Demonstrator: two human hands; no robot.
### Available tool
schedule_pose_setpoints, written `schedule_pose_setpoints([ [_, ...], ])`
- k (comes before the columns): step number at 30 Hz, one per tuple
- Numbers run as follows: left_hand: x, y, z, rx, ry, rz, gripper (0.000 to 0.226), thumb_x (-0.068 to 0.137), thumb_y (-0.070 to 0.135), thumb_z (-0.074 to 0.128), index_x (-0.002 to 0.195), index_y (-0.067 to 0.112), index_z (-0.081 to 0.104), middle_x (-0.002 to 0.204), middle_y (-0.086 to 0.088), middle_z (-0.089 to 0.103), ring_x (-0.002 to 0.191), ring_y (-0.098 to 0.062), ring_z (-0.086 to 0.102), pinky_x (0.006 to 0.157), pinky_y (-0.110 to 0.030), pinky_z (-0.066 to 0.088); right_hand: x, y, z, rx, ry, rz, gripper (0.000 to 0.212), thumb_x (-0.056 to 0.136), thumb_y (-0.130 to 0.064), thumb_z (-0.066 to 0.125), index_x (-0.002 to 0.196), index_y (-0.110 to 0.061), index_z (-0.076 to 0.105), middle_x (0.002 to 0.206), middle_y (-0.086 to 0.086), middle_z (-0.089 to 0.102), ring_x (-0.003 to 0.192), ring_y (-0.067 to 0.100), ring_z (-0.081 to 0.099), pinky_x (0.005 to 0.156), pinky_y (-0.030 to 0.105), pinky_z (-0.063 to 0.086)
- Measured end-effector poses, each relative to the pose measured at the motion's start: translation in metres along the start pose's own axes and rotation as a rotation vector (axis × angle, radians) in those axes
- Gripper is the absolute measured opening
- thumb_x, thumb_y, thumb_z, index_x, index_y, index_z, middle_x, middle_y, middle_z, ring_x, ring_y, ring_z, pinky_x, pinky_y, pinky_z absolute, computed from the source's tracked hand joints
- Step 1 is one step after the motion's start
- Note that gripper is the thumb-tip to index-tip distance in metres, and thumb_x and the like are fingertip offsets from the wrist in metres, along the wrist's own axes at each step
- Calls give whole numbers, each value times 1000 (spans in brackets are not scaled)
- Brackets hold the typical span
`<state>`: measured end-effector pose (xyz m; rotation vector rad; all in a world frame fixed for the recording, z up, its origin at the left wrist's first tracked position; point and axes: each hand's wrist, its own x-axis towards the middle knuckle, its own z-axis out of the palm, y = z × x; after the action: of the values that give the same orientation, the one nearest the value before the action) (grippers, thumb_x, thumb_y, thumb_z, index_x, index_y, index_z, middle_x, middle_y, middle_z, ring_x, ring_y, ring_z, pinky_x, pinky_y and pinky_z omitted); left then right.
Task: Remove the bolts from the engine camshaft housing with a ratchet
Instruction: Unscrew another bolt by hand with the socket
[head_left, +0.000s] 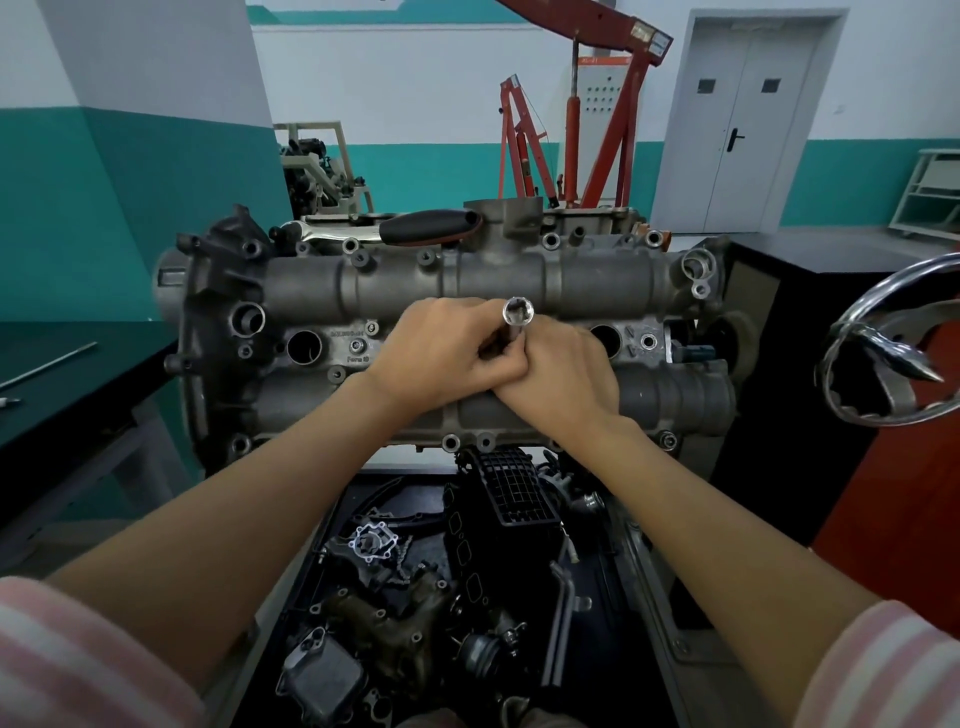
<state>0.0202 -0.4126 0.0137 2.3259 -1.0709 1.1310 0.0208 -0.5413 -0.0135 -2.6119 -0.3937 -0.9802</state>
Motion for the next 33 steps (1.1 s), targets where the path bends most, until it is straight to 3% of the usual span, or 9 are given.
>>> schedule_pose_setpoints([
  [7, -5, -4, 14, -97, 197, -105, 46, 84, 36, 54, 48, 18, 32, 38, -6, 42, 37, -17, 35, 46, -22, 26, 0, -3, -4, 8, 27, 9, 26, 85, -29, 50, 76, -8, 63, 75, 10, 65, 73, 29, 58, 62, 28, 25],
  [13, -6, -8, 14, -78, 144, -125, 58, 85, 45, 49, 44, 3, 44, 41, -7, 46, 38, -21, 43, 43, -28, 32, 3, 1, -9, 72, -70, -56, 26, 87, -30, 48, 73, -11, 60, 73, 9, 64, 73, 28, 58, 59, 28, 28],
  [17, -6, -3, 12, -84, 149, -81, 36, 86, 38, 49, 58, 19, 35, 49, 7, 38, 43, -19, 42, 47, -26, 31, 15, 12, -15, -47, -183, -245, 35, 88, -38, 43, 88, -10, 63, 83, 11, 66, 81, 30, 60, 60, 31, 36],
  [21, -7, 0, 6, -172, 87, -30, 22, 85, 34, 46, 72, 19, 35, 61, 8, 41, 51, -18, 43, 48, -30, 37, 14, 16, -18, -55, -131, -309, 34, 81, -46, 30, 65, -18, 38, 72, 8, 62, 65, 28, 55, 56, 30, 29],
  [23, -6, 2, 6, -167, 77, -23, 18, 83, 31, 43, 75, 16, 39, 66, 6, 42, 52, -21, 44, 48, -31, 38, 14, 16, -16, -28, -129, -293, 28, 82, -43, 37, 77, -16, 45, 68, 5, 60, 66, 28, 58, 55, 29, 29],
  [25, -6, 3, 7, -114, 106, -17, 22, 85, 29, 43, 77, 9, 50, 68, 3, 44, 50, -23, 45, 46, -29, 38, 14, 17, -14, -31, -118, -284, 39, 82, -44, 39, 102, -12, 51, 63, -2, 55, 67, 26, 60, 53, 29, 28],
  [27, -7, 3, 10, -59, 119, -15, 30, 88, 29, 44, 77, 4, 56, 65, -1, 49, 50, -26, 51, 47, -27, 36, 14, 16, -14, -31, -97, -270, 44, 82, -44, 41, 111, -12, 50, 66, -1, 59, 68, 25, 61, 53, 30, 32],
  [30, -8, -1, 11, -38, 148, -42, 34, 89, 33, 51, 63, 12, 46, 58, 8, 40, 46, -20, 46, 49, -23, 32, 13, 15, -17, 16, -104, -256, 45, 80, -53, 37, 97, -20, 63, 72, -1, 65, 70, 20, 61, 56, 29, 39],
  [33, -8, -2, 12, -97, 157, -44, 38, 86, 35, 57, 60, 22, 33, 51, 10, 35, 44, -11, 35, 47, -23, 30, 12, 15, -17, 34, -120, -228, 35, 84, -47, 45, 81, -21, 69, 72, -1, 67, 71, 19, 60, 56, 29, 37],
])
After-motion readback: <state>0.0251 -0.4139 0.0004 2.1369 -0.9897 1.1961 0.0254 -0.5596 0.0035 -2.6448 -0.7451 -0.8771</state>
